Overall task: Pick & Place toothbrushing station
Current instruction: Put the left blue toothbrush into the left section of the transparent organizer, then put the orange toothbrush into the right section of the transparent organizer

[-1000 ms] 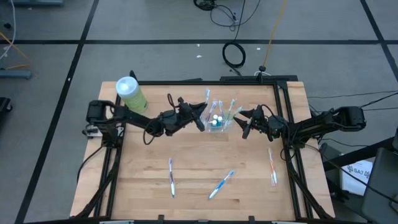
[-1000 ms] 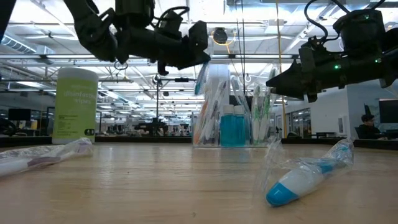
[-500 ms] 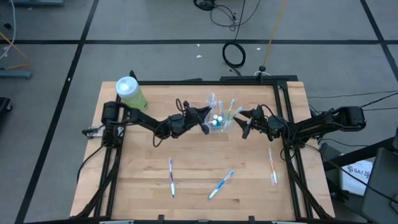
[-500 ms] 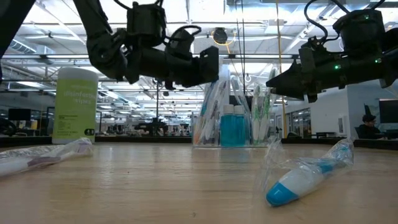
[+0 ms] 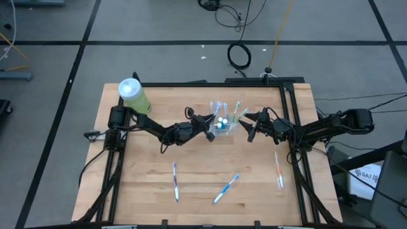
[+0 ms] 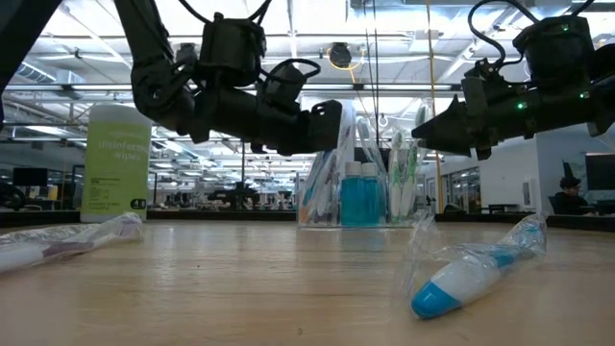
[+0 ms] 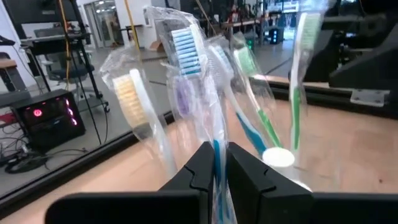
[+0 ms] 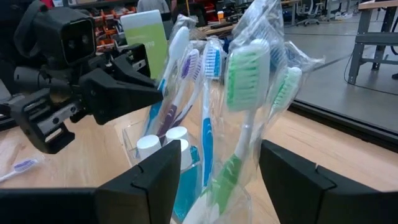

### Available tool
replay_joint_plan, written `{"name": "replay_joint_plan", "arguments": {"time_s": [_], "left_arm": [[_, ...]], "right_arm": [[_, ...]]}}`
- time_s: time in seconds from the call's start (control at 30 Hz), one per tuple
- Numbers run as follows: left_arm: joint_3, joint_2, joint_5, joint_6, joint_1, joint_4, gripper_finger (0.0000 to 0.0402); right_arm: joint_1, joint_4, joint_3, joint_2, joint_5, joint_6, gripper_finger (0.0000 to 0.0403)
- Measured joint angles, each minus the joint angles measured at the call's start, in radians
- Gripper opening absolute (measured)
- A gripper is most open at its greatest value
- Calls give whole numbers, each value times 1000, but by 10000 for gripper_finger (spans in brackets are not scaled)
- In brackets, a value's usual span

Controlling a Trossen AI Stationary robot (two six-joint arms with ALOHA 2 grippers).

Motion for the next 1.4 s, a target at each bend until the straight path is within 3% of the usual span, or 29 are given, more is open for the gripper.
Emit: {"name": "replay_joint_plan", "arguments": {"time_s": [0.27,0.9,1.4], "left_arm": [[0,-1,-9,-49,-12,-111,30],[0,-2,-2,-94,-24,-163,34],[-1,-1,3,-69,-38,-169,165]], "right_arm": [[0,1,0,0,1,0,208],[0,-5,0,0,0,3,208],[0,-6,-1,0,-1,4,208]]}}
